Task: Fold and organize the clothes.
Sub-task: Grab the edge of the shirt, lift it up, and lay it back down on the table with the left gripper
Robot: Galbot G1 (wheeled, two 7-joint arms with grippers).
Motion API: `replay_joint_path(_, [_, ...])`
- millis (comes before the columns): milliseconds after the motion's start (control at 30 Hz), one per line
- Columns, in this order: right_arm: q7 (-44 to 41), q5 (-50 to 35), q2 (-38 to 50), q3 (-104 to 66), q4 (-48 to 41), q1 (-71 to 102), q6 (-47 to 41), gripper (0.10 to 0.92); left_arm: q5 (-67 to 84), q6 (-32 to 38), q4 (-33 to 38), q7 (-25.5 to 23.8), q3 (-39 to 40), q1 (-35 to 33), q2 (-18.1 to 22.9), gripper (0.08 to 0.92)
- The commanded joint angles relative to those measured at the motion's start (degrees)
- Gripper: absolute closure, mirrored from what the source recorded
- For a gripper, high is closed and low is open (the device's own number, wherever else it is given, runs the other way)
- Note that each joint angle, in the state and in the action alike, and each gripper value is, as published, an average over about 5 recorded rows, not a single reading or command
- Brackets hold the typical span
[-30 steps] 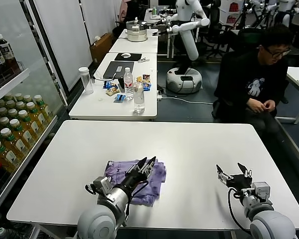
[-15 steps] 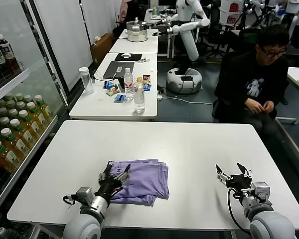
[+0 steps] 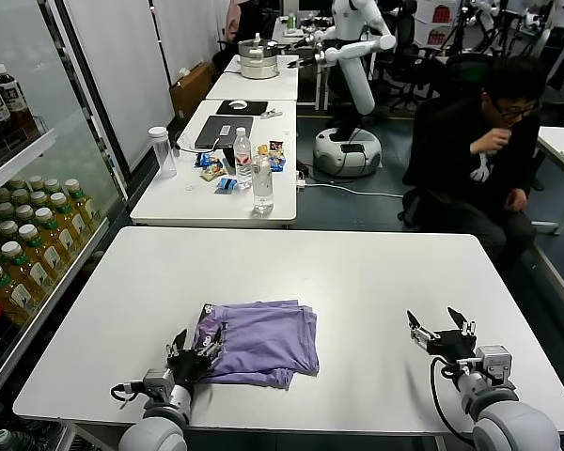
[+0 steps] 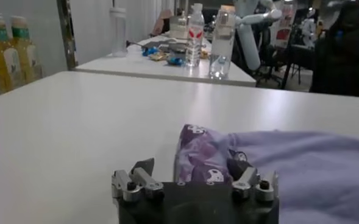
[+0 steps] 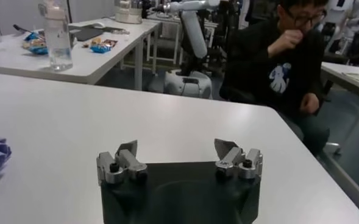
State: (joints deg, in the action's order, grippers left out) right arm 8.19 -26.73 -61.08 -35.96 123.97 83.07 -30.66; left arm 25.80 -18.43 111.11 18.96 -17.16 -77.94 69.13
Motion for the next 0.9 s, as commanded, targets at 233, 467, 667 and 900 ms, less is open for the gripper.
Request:
replay_joint_path(233, [0.1,-0.2,0.0,-0.2,1.3,0.5,-0.1,0.203,15.5,-1.7,-2.0,-3.0,-2.8,-0.1,-0.5,0.484])
replay_joint_path(467, [0.1,-0.4,0.1,-0.4,1.9,0.8,-0.1,0.203,27.8,-1.4,0.4,-3.7,-8.7,-0.1,-0.4,0.683])
replay_joint_path(667, [0.1,-0.6,0.2,-0.5,1.9,0.7,-0.1,0.203,39.8,-2.2,5.8,-3.0,-20.1,-0.2,-3.4,0.847])
replay_joint_path(900, [0.1,-0.8,0.0,0.0,1.4,-0.2,0.0,0.203,51.9,-5.3,9.3,-1.3,-38.0,0.0,-12.2,0.876])
